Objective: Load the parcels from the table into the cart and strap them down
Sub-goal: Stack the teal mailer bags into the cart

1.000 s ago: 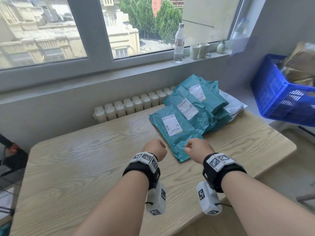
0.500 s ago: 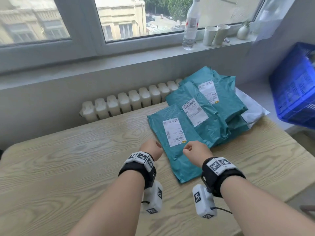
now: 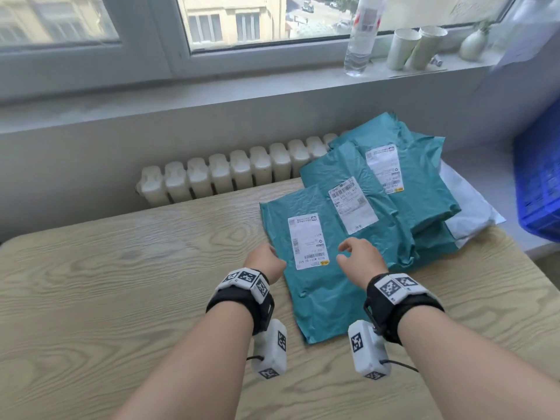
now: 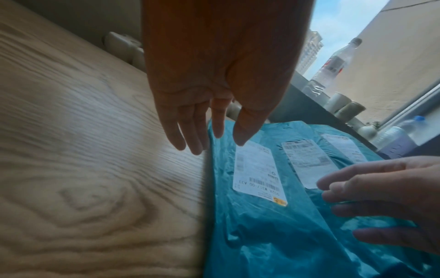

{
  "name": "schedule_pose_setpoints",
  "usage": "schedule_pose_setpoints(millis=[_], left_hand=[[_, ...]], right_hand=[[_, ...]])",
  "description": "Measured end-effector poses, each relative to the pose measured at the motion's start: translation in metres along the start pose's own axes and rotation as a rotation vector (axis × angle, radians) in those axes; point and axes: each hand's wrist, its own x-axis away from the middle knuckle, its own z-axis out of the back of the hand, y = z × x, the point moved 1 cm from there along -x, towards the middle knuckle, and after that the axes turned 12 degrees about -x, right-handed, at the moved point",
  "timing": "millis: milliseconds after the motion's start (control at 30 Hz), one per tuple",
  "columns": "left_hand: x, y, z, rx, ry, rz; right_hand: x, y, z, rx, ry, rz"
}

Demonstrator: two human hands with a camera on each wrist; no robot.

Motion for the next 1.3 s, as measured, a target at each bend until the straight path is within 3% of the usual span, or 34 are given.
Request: schedule_pose_setpoints(millis=[267,500,733,1000,1300], left_hand=[[-0.015,0.007,-0.017,0.203,-0.075,0.202],[-0.050,-0.005,-0.047,0.385,-0.010,0.239],[-0.023,-0.002,-0.041,0.395,-0.037,0.265],[-0.015,0.000,-0.030,0.438,-0.070,0.207],[0.011,0.014,0.006,0.430,0.071,0.136]], right_hand=[[-0.030,0.006,0.000,-0.042,-0.085,-0.029],[-0.041,0.013,-0.003,-0.150,-0.149,-0.091],[-0.046,0.019,-0.004,-0.230,-0.255,-0.151],[-0.037,0.014,0.004,-0.292,-0.360,-0.146],[-0.030,-0.022,0.035,-0.397,-0.360,0.005]])
